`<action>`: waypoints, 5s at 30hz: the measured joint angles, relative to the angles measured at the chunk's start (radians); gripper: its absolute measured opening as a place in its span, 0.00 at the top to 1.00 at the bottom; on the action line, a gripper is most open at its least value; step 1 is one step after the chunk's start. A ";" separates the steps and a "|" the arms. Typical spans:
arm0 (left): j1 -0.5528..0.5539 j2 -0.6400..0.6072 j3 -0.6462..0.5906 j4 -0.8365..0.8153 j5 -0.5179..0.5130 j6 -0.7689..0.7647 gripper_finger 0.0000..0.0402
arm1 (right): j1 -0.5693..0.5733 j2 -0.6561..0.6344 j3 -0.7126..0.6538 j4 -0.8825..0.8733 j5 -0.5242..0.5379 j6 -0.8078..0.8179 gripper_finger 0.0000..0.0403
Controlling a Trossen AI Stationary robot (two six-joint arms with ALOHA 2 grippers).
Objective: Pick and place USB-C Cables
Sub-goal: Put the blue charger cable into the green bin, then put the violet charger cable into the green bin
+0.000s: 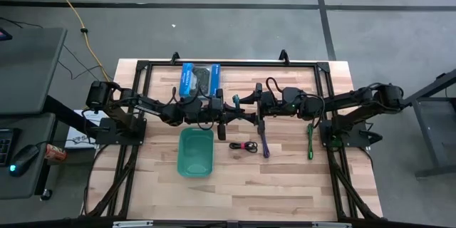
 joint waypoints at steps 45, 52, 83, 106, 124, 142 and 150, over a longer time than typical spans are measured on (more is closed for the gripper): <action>0.025 -0.768 -0.354 -0.416 -0.079 0.013 1.00 | 0.000 -0.597 -0.287 -0.190 0.153 -0.038 0.43; 0.024 -0.768 -0.354 -0.417 -0.071 0.005 1.00 | 0.000 -0.591 -0.287 -0.188 0.153 -0.037 0.43; -0.401 -0.344 0.097 -1.428 -0.069 0.434 1.00 | 0.000 -0.578 -0.287 -0.189 0.187 -0.041 0.43; -0.411 -0.103 0.111 -1.494 -0.183 0.573 1.00 | 0.000 -0.577 -0.286 -0.202 0.186 0.011 0.43; -0.360 0.024 0.110 -1.530 -0.139 0.539 1.00 | 0.000 -0.577 -0.286 -0.213 0.184 0.009 0.43; -0.360 0.021 0.116 -1.534 -0.161 0.529 0.84 | 0.000 -0.577 -0.286 -0.213 0.184 0.008 0.43; -0.360 0.021 0.188 -1.533 -0.162 0.530 0.71 | 0.001 -0.577 -0.286 -0.213 0.184 0.008 0.43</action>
